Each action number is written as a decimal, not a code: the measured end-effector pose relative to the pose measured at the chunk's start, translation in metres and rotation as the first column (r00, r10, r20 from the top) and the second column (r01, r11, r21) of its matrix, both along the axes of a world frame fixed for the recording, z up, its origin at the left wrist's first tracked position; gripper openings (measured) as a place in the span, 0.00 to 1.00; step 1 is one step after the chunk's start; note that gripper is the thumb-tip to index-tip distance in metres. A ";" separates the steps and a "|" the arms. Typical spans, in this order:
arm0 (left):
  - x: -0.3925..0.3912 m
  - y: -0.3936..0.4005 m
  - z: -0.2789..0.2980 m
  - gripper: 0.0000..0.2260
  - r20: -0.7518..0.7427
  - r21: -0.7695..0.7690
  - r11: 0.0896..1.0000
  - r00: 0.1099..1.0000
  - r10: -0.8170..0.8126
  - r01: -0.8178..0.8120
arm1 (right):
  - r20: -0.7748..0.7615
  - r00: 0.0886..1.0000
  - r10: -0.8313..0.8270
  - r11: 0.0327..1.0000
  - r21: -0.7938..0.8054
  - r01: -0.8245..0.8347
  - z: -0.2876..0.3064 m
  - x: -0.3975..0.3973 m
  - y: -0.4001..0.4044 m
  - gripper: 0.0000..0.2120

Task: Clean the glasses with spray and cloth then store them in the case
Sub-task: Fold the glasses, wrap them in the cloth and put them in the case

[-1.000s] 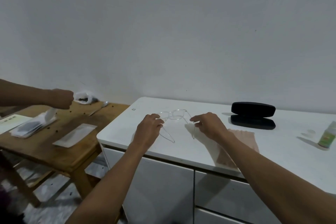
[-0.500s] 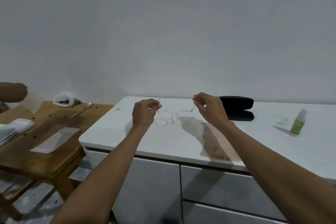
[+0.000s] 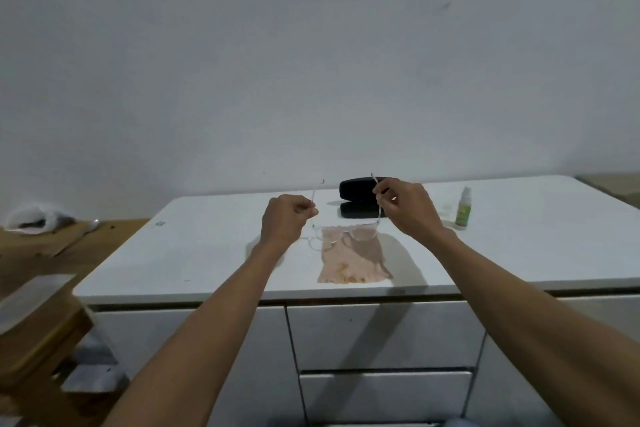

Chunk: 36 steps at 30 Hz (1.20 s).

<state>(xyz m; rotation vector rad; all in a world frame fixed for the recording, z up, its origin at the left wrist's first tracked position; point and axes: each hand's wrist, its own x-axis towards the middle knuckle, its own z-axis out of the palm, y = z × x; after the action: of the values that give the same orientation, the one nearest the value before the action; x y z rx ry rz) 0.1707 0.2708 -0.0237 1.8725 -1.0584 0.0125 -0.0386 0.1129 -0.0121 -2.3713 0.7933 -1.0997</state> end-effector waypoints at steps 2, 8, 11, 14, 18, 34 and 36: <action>-0.004 0.001 -0.003 0.05 0.004 0.011 1.000 1.000 -0.006 0.006 | -0.042 0.999 0.012 1.000 0.005 -0.011 -0.003 -0.006 0.001 0.07; -0.006 0.007 -0.014 0.05 0.020 0.019 1.000 1.000 -0.022 0.022 | -0.102 0.994 0.043 0.999 0.016 -0.041 -0.013 -0.014 0.001 0.06; -0.007 0.008 -0.015 0.04 0.019 0.032 0.999 0.999 -0.036 0.035 | -0.111 0.992 0.052 0.998 0.023 -0.050 -0.017 -0.017 0.000 0.05; -0.007 0.008 -0.013 0.05 0.021 0.044 0.997 0.998 -0.063 0.062 | -0.106 0.993 0.057 0.998 0.028 -0.054 -0.016 -0.020 -0.002 0.05; -0.007 0.014 -0.012 0.11 0.044 0.099 0.988 0.991 -0.123 0.118 | -0.155 0.984 0.090 0.995 0.049 -0.083 -0.010 -0.025 -0.006 0.07; 0.024 -0.024 -0.028 0.02 -0.161 0.196 0.960 0.972 -0.170 0.200 | -0.375 0.908 0.187 0.960 0.267 -0.087 -0.034 0.018 -0.057 0.09; 0.027 -0.034 -0.028 0.03 -0.212 0.190 0.955 0.959 -0.189 0.230 | -0.396 0.898 0.192 0.957 0.277 -0.082 -0.034 0.025 -0.062 0.10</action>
<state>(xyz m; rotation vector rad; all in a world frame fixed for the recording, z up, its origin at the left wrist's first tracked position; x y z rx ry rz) 0.1975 0.2369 -0.0519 1.8948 -1.1546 -0.4125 -0.0133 0.0511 -0.0462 -2.4216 0.8298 -0.3982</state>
